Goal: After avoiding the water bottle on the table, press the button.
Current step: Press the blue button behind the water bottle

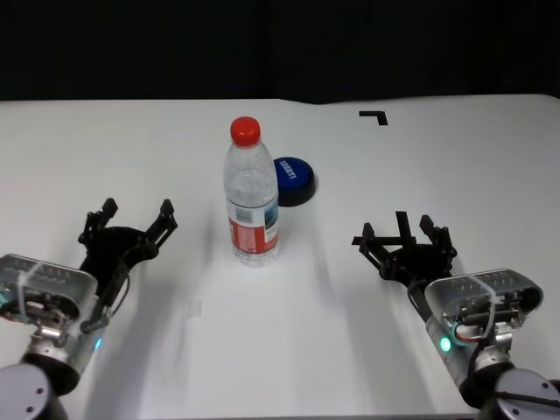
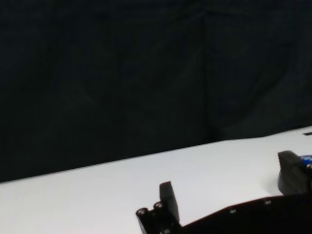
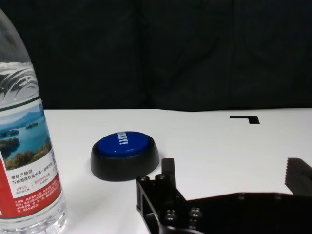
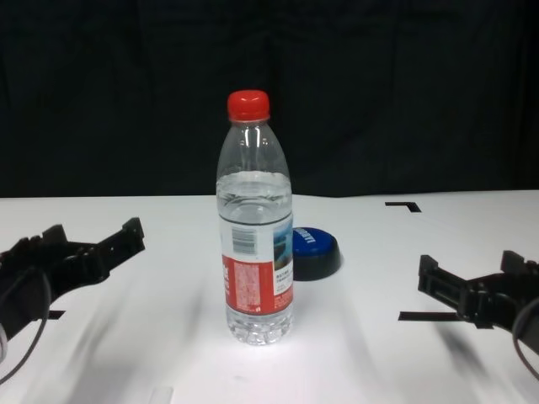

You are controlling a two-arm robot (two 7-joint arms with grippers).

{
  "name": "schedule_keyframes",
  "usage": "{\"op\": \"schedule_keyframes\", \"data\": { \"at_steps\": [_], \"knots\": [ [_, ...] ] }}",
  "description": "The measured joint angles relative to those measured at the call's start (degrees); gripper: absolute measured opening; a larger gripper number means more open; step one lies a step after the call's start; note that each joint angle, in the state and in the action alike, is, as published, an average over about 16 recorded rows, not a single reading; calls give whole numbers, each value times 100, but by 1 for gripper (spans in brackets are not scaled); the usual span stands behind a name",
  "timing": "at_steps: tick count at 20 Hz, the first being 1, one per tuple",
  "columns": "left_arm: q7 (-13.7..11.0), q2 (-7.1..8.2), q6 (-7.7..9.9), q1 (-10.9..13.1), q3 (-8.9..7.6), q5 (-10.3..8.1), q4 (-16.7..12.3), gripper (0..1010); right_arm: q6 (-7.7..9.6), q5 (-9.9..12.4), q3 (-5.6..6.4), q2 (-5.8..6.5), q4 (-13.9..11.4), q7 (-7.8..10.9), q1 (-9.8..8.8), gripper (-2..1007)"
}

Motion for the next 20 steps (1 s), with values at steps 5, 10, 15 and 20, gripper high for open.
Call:
{"op": "schedule_keyframes", "data": {
  "at_steps": [5,10,15,20],
  "knots": [
    [-21,13,-177,131,-45,222,-166,1003,0,0,0,0,0,0,0,1003],
    [-49,9,-344,310,-103,388,-363,1003,0,0,0,0,0,0,0,1003],
    [-114,-17,-465,498,-177,460,-547,1003,0,0,0,0,0,0,0,1003],
    [-197,-57,-529,657,-250,465,-689,1003,0,0,0,0,0,0,0,1003]
  ]
}}
